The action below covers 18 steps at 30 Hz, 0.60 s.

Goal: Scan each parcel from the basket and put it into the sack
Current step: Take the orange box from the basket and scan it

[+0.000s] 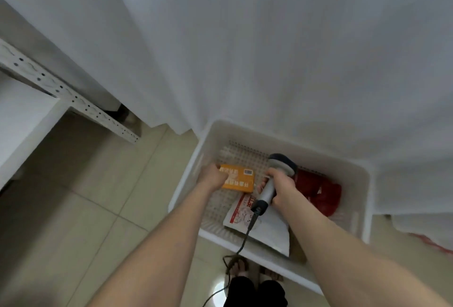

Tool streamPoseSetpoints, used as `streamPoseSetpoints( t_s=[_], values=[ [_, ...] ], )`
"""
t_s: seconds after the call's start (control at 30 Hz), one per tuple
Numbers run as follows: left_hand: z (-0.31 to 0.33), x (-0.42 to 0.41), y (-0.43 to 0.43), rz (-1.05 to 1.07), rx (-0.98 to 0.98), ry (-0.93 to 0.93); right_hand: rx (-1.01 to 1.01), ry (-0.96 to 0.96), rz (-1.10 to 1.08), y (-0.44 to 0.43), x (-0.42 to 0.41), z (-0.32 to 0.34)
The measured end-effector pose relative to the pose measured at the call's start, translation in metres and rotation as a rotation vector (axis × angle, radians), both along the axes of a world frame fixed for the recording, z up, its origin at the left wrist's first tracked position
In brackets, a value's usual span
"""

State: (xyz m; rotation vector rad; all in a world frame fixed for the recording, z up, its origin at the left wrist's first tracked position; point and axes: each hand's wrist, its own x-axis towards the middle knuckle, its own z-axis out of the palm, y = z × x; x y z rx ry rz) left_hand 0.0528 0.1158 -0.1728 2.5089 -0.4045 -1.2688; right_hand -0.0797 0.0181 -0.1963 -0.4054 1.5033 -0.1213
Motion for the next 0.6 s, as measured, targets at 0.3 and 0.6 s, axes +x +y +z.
streamPoseSetpoints(
  t_s=[0.3, 0.6],
  values=[
    [-0.235, 0.041, -0.006, 0.164, 0.106, 0.023, 0.038, 0.055, 0.068, -0.021, 0.025, -0.236],
    [-0.333, 0.052, -0.002, 0.336, 0.122, 0.046, 0.067, 0.012, 0.134, -0.021, 0.031, -0.320]
  ],
)
